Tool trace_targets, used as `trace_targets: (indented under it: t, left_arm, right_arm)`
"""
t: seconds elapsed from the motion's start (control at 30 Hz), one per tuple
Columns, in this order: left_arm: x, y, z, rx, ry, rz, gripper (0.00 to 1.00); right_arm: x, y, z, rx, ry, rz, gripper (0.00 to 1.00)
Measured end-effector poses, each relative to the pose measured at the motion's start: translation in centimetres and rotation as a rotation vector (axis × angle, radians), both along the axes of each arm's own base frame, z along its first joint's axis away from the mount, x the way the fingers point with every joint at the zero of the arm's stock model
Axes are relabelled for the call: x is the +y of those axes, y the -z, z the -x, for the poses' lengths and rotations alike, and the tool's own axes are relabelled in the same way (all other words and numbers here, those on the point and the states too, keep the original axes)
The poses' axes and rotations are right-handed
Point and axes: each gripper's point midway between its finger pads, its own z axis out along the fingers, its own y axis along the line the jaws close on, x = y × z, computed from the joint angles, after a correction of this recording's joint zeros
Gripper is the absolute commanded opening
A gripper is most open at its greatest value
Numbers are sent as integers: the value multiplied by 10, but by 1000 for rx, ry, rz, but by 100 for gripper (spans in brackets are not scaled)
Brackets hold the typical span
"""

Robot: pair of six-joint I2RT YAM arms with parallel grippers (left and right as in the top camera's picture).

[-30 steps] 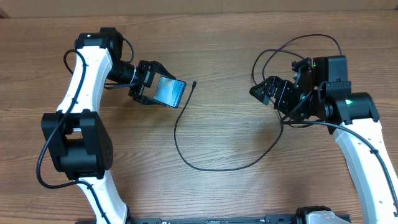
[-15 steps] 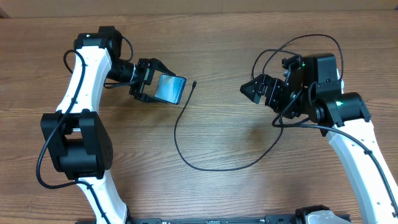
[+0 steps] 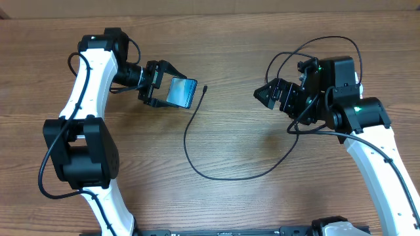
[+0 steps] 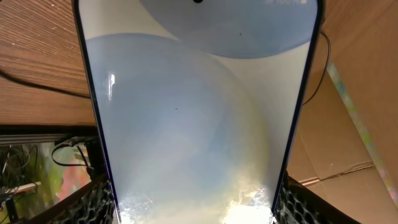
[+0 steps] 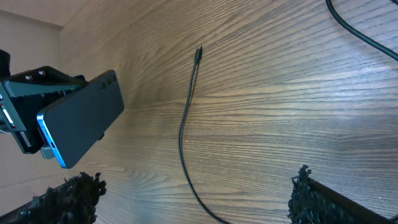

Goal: Plug charger to phone and switch on socket

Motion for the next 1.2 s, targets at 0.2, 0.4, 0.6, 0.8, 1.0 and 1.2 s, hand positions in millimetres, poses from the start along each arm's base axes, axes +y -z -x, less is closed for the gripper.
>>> trace_targets:
  t: [0.2,0.4,0.6,0.8,1.0,1.2]
  left_arm:
    - [-1,0,0,0,2,0,42]
    - [-1,0,0,0,2,0,43]
    - [-8,0,2,-3,22,-1,44]
    - [-15,4,6,-5,49,-29,43]
    - [-12,17,9,0,71,-124,43]
    - [-10,35,12,18,79,-279,43]
  right_arm:
    - [-1,2,2,14,1,3,100]
    - [-1,3,4,24,2,6,100]
    - [-1,3,4,24,2,7,100]
    - [-2,4,4,25,3,8,100]
    - [-1,4,4,24,3,8,100]
    - [-2,3,3,18,7,12,100]
